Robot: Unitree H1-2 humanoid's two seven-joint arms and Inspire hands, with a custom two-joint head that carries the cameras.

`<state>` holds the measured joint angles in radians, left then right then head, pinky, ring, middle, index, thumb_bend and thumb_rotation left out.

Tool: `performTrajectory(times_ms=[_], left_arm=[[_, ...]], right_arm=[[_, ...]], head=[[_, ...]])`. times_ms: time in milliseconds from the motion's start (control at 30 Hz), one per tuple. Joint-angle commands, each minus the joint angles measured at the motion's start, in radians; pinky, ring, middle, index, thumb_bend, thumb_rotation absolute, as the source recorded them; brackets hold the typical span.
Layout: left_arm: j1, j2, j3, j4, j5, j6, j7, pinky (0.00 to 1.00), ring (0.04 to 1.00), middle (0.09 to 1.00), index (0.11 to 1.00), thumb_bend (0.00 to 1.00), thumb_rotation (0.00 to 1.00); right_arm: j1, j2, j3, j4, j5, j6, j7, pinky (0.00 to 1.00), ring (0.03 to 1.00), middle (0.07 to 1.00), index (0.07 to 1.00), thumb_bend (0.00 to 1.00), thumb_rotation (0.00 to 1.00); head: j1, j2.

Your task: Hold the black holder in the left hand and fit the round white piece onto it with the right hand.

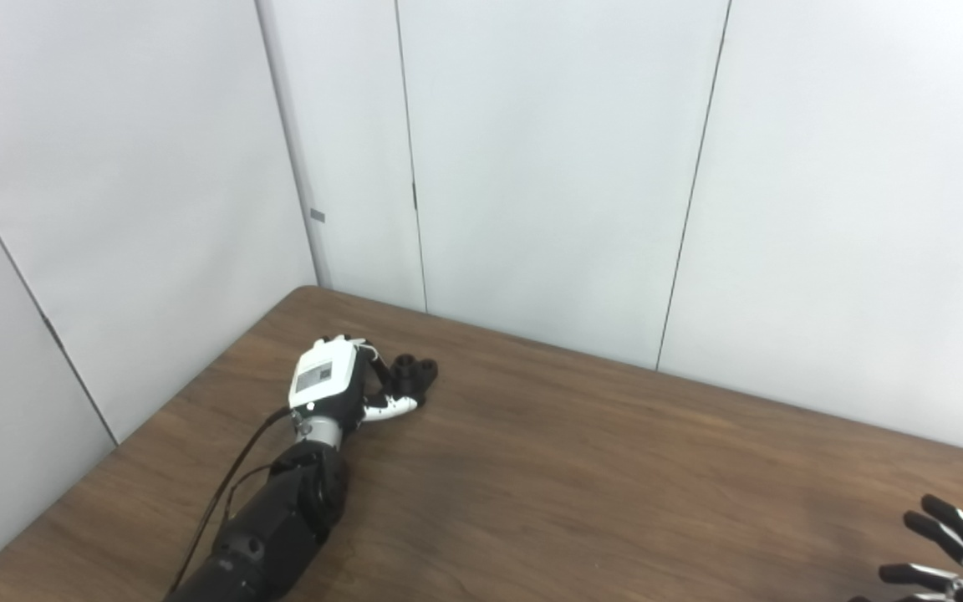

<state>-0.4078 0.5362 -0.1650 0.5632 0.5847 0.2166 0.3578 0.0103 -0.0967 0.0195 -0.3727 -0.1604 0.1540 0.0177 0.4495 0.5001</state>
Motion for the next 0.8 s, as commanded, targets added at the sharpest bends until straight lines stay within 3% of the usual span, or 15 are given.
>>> performTrajectory(times_ms=[0,200,367,633,767], left_arm=[[0.025,-0.013,-0.023,0.013,0.008,-0.016,-0.031,0.99,0.933,0.843,0.485,0.52,0.06],[0.044,-0.013,-0.035,-0.024,-0.018,-0.076,-0.075,1.00,0.937,0.861,0.485,0.52,0.06],[0.071,-0.018,-0.076,-0.108,-0.038,-0.138,-0.149,1.00,0.966,0.892,0.485,0.52,0.06],[0.086,-0.033,-0.158,-0.182,-0.067,-0.313,-0.232,1.00,1.000,0.922,0.485,0.52,0.06],[0.088,-0.044,-0.201,-0.251,-0.067,-0.328,-0.289,1.00,0.997,0.923,0.485,0.52,0.06]], right_arm=[[-0.030,-0.003,0.002,-0.020,0.001,-0.021,0.004,0.44,0.599,0.816,0.851,0.48,0.00],[-0.042,0.008,0.011,-0.009,-0.012,-0.020,-0.002,0.44,0.588,0.802,0.846,0.48,0.00],[-0.068,0.018,0.002,0.033,0.022,-0.061,-0.007,0.53,0.607,0.791,0.842,0.47,0.00],[-0.113,-0.009,-0.028,0.060,0.025,-0.093,-0.013,0.47,0.586,0.778,0.818,0.53,0.00],[-0.139,-0.036,-0.049,0.066,0.024,-0.104,-0.012,0.44,0.569,0.761,0.799,0.57,0.00]], head=[[-0.007,0.002],[-0.063,0.011],[-0.129,0.025],[-0.256,0.048],[-0.300,0.065]])
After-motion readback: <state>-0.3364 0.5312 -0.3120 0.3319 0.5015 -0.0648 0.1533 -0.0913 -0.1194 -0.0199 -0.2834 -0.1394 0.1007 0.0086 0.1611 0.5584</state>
